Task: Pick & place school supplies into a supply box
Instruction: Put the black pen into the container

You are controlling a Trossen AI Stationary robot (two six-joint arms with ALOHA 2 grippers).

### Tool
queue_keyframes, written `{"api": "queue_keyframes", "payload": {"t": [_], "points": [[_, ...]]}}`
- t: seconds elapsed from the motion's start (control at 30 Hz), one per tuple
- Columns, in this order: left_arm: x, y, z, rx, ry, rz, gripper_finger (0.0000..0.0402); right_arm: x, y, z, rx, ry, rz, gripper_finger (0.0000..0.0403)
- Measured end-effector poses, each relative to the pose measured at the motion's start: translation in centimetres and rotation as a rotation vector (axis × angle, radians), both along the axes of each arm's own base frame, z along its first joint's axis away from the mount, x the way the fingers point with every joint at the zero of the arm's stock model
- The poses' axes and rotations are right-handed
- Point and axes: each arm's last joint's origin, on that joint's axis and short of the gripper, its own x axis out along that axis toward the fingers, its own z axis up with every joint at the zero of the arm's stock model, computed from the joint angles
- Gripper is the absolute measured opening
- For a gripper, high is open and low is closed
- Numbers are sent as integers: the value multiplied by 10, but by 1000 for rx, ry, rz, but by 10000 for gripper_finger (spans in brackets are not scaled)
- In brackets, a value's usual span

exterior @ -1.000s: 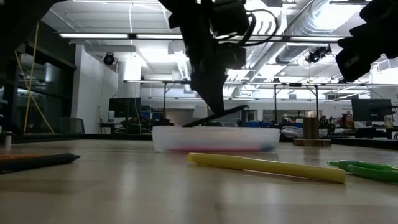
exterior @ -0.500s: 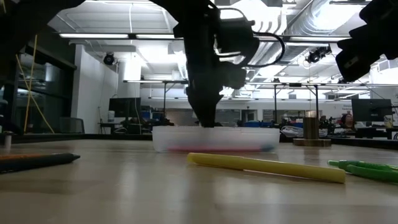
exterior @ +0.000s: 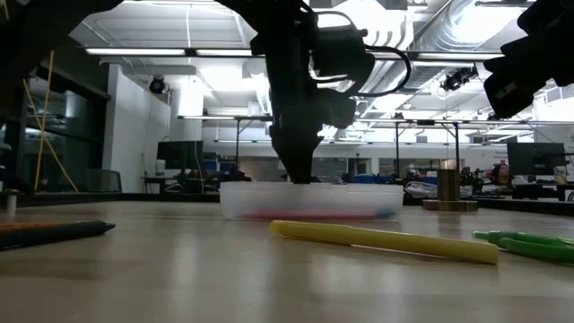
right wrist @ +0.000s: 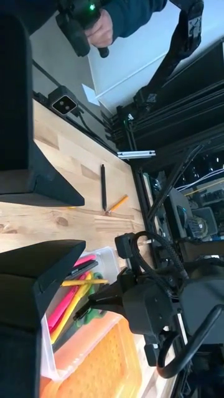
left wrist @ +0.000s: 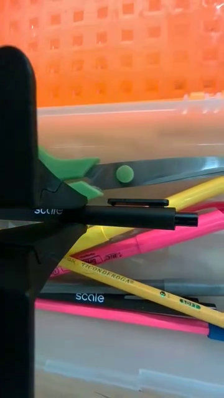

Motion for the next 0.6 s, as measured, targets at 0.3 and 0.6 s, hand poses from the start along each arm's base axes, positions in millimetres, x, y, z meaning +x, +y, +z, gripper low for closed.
{"api": "queue_keyframes", "payload": {"t": [0.3,0.6], "points": [[1,0,0,-4,-6,-2,47,0,0,0,0,0,1,74],[1,0,0,-5,-8,-5,112,0,0,0,0,0,1,74]]}}
